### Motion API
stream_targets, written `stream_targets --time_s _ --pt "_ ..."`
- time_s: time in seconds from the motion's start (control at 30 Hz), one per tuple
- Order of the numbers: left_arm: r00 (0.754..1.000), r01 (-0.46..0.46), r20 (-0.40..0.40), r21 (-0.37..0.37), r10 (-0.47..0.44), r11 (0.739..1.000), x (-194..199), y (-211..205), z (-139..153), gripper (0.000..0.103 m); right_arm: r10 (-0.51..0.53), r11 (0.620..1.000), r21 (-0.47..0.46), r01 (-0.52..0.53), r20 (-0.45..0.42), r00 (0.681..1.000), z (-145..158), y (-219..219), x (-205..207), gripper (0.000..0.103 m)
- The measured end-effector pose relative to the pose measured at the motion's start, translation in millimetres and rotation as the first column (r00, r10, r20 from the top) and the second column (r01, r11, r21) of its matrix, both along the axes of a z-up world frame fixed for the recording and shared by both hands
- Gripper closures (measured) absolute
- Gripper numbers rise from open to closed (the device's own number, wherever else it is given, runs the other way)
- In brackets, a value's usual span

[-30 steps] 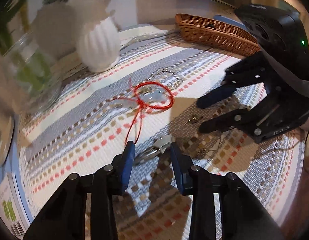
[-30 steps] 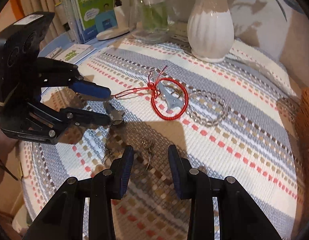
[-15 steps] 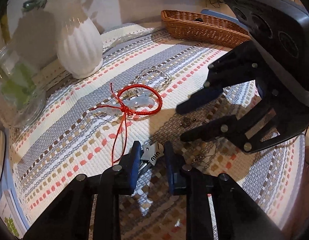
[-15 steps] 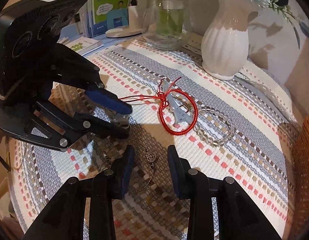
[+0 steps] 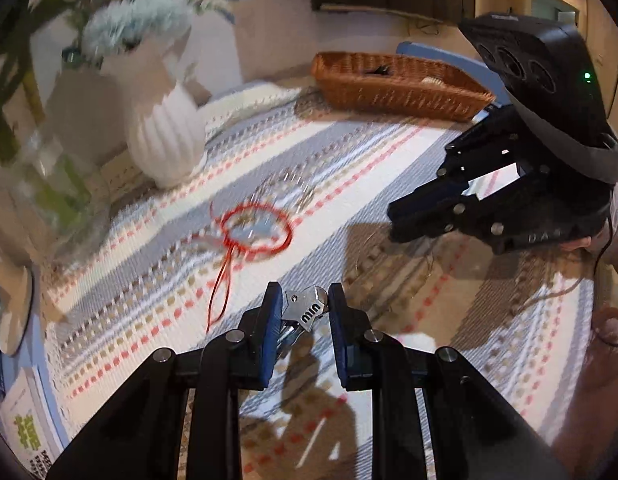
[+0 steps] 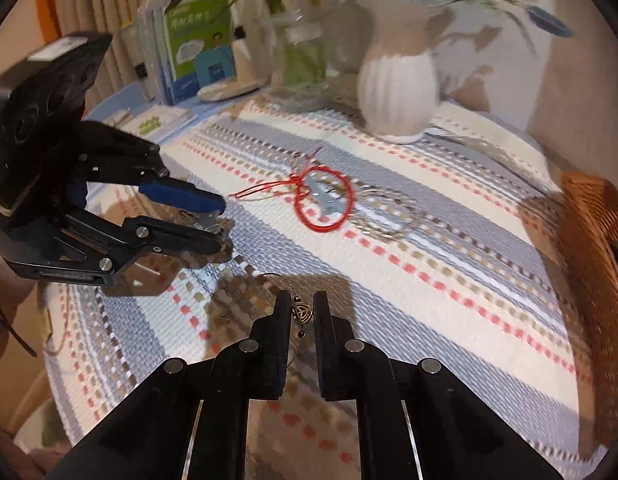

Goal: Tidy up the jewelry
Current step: 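Grasp the silver keys with the left tool while the right tool grasps a small silver pendant, then carry the keys and pendant into the wicker basket and open both tools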

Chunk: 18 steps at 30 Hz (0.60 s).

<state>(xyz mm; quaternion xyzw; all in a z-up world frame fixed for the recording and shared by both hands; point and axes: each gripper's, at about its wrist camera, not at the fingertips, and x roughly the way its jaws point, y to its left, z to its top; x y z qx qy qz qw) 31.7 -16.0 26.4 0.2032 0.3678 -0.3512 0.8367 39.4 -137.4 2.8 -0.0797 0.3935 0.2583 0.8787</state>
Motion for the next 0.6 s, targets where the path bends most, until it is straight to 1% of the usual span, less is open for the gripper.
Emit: stream_targets --time_s 0.17,0.37,0.47,0.57,0.6 --pt "0.998 0.041 0.05 -0.022 -0.04 0.999 -7.4 -31.8 26.1 0.08 -0.107 0.994 0.039 0.105 0.045 0.993 24.6 -48.0 -24.8 0.092" --pt "0.991 0.104 0.094 -0.053 -0.099 0.993 -7.1 -88.2 52.9 0.08 -0.249 0.965 0.107 0.238 0.105 0.963 61.3 -112.7 -52.0 0.092" --pt "0.988 0.129 0.1 -0.084 -0.121 0.988 1.8 -118.8 64.7 0.08 -0.332 0.94 0.139 0.313 0.15 0.931 85.9 -148.5 -63.2 0.092" --pt "0.984 0.158 0.106 -0.134 -0.144 0.978 13.2 -151.2 78.3 0.08 -0.416 0.905 0.184 0.384 0.193 0.888 107.4 -186.1 -67.9 0.092" --pt "0.983 0.163 0.109 -0.148 -0.148 0.975 18.6 -162.9 82.3 0.08 -0.451 0.887 0.205 0.413 0.203 0.869 114.7 -200.3 -66.9 0.092"
